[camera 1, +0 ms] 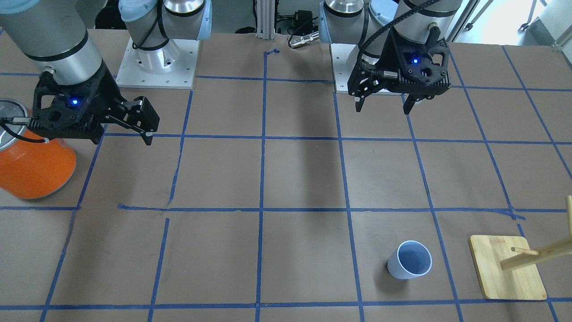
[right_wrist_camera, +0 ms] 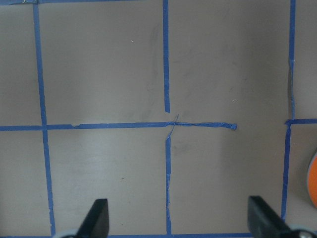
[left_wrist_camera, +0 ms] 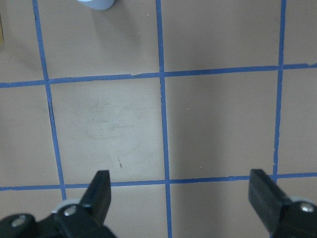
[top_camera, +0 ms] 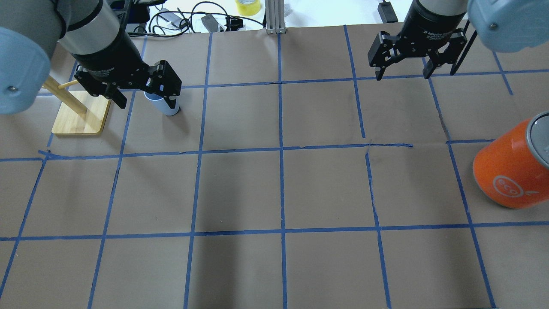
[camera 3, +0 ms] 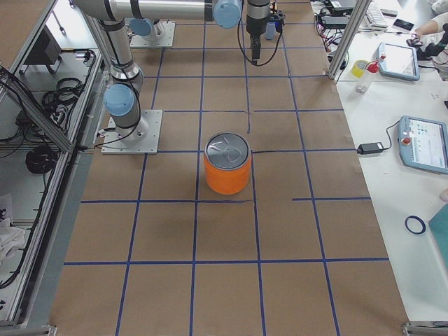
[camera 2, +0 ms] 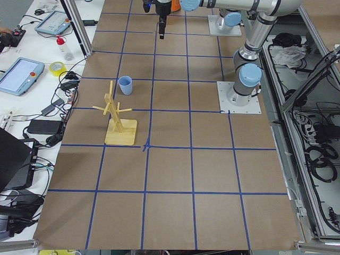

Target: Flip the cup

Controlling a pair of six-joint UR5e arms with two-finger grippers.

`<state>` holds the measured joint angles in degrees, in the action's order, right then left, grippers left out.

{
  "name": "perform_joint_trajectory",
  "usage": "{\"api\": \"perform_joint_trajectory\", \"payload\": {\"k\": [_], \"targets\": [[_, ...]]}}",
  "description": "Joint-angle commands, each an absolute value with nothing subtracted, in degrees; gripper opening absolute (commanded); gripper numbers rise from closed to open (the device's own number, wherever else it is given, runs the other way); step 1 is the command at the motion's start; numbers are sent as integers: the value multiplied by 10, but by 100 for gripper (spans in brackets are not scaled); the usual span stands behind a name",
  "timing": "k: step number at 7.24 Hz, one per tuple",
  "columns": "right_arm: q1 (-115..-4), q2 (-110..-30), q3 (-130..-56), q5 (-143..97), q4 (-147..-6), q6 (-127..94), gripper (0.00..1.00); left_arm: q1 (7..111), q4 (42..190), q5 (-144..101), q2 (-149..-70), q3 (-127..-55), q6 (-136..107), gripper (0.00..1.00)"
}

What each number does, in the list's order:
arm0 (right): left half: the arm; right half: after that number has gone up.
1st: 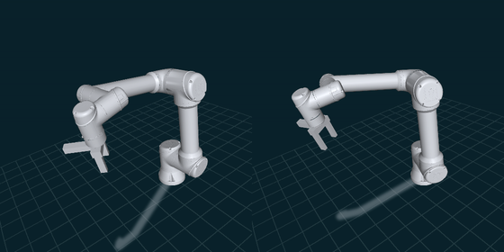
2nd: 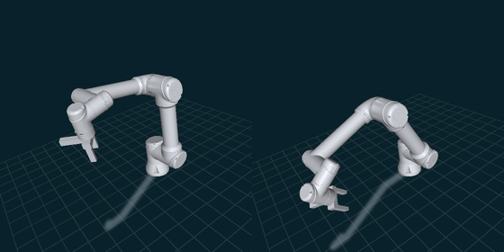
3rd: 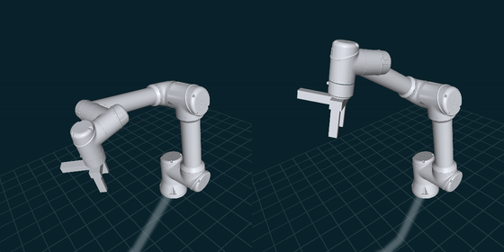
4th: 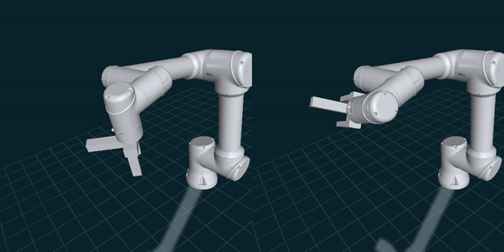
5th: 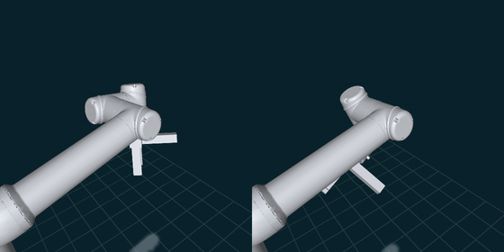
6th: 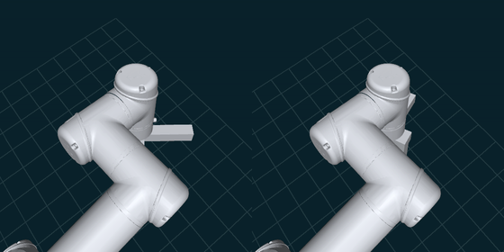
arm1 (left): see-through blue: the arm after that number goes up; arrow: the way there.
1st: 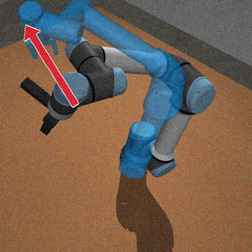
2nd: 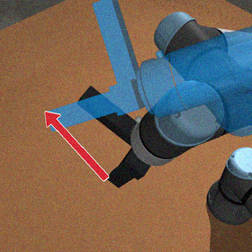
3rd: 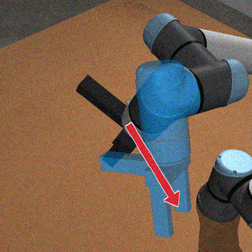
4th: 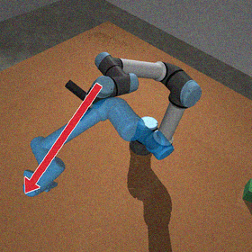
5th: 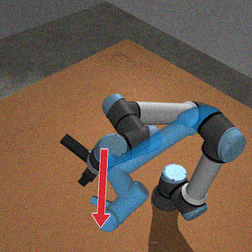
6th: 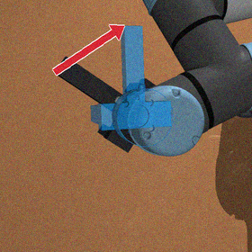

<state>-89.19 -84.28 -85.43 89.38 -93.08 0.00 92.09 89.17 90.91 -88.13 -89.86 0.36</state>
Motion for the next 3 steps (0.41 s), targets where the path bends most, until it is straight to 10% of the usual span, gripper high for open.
{"api": "perform_joint_trajectory", "payload": {"k": [1,3], "targets": [[-892,-843,-854,892,-936,-1,100,918,891,908,-882,-898,8,100],[-893,-844,-854,888,-936,-1,100,916,891,909,-881,-898,9,100]]}}
